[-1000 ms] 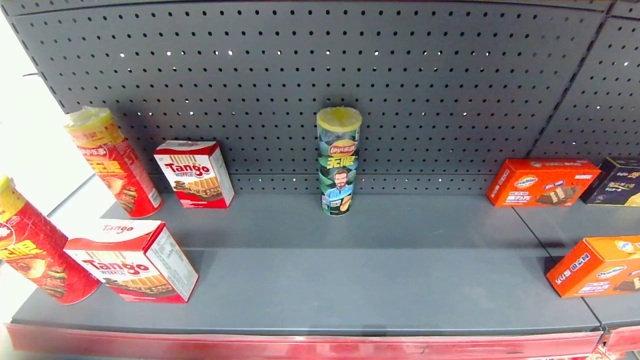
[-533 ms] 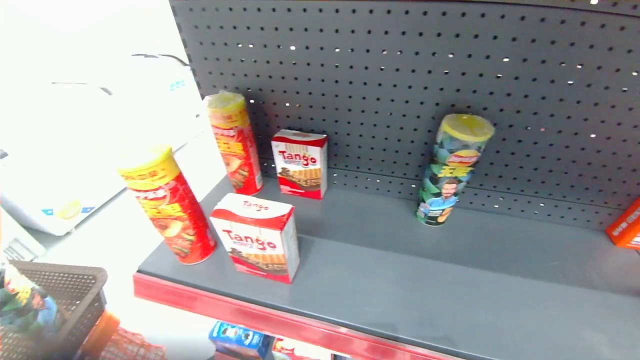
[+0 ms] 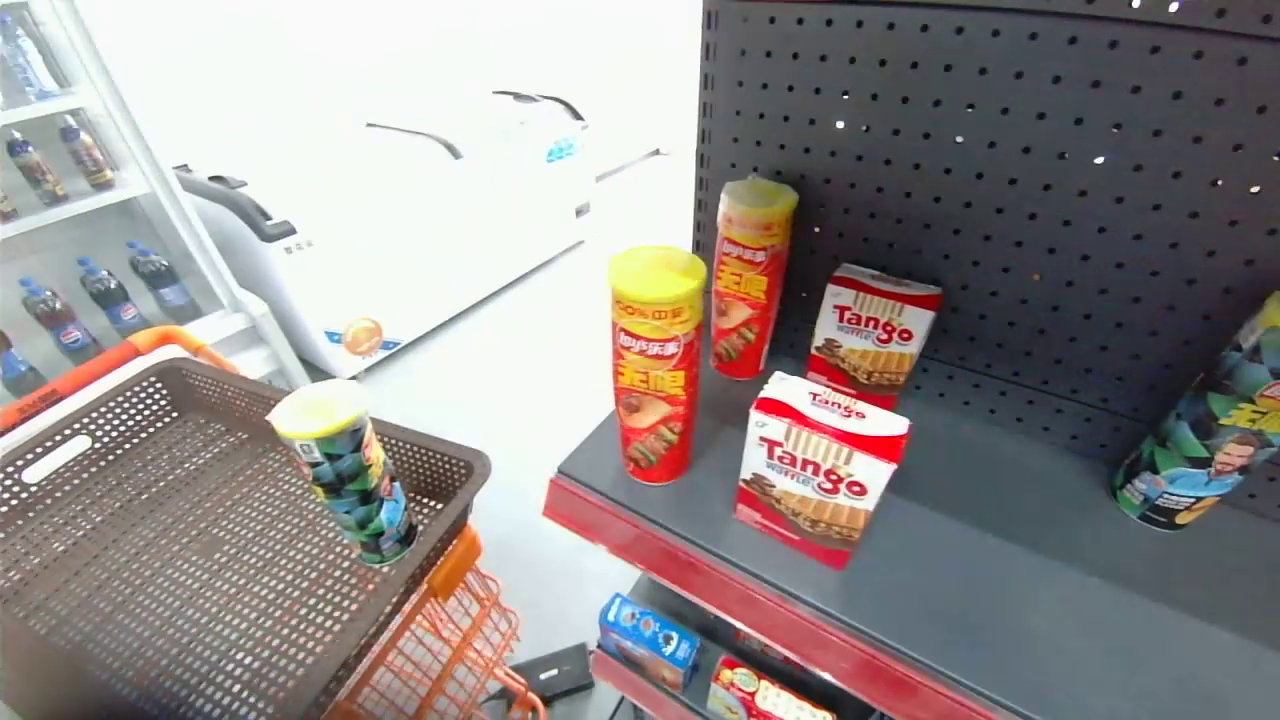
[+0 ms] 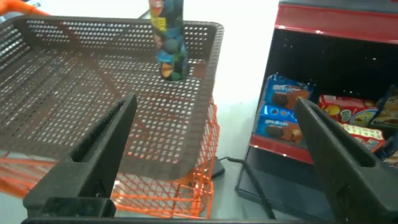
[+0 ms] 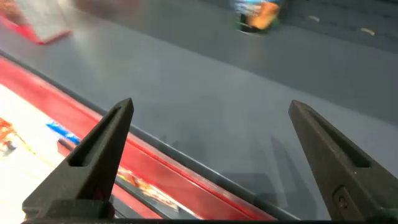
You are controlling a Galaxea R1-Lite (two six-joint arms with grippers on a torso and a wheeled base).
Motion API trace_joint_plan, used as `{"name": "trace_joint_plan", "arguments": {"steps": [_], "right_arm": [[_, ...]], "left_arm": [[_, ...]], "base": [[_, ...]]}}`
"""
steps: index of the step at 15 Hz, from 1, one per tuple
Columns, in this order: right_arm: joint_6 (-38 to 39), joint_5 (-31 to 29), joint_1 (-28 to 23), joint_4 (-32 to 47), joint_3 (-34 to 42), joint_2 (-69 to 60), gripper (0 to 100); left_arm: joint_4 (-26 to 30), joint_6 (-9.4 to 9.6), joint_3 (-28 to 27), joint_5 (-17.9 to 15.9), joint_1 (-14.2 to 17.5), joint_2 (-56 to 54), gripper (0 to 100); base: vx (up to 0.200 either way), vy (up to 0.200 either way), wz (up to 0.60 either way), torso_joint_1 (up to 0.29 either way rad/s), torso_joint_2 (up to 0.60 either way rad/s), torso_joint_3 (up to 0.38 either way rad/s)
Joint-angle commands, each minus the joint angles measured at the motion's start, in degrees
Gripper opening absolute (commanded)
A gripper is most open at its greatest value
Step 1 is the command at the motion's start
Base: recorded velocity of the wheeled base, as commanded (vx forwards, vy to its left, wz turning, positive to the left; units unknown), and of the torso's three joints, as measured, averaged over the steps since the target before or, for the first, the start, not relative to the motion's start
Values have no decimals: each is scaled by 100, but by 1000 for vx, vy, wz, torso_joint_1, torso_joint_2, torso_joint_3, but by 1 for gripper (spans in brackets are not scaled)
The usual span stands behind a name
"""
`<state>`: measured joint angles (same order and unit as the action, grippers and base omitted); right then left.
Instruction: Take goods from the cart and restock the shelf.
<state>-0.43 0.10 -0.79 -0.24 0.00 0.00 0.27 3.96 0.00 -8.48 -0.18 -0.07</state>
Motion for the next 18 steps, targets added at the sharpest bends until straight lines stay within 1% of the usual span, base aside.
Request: {"name": "trace_joint_plan", "arguments": {"steps": [1,4,11,12,13,14,15,16,17,18], "right_arm": [[-1,-1,0,-2,0,0,100],[8,-1,0,-2,0,0,100],[8,-1,0,-2,0,0,100],[8,-1,0,-2,0,0,100],[8,-1,0,-2,0,0,100],[8,-1,0,-2,0,0,100],[8,-1,0,-2,0,0,100],[8,-1,0,-2,0,0,100],[8,-1,0,-2,0,0,100],[8,-1,0,-2,0,0,100]], "left_arm": [[0,8,0,-4,1,7,100],[0,34,0,-13,1,7,100],[8,26,0,-13,1,7,100],[-9,34,-9,40,9,7,100],[-9,34,-483,180,9,51,100],[70,43,-976,224,-8,289,100],[316,52,-1529,260,18,974,100],[492,52,-2127,374,9,1791,100],[465,140,-2276,400,27,2389,100],[369,289,-2408,427,27,2916,100]], "base": [[0,0,0,0,0,0],[0,0,0,0,0,0],[0,0,0,0,0,0],[0,0,0,0,0,0],[0,0,0,0,0,0],[0,0,0,0,0,0],[0,0,0,0,0,0],[0,0,0,0,0,0],[0,0,0,0,0,0],[0,0,0,0,0,0]]}}
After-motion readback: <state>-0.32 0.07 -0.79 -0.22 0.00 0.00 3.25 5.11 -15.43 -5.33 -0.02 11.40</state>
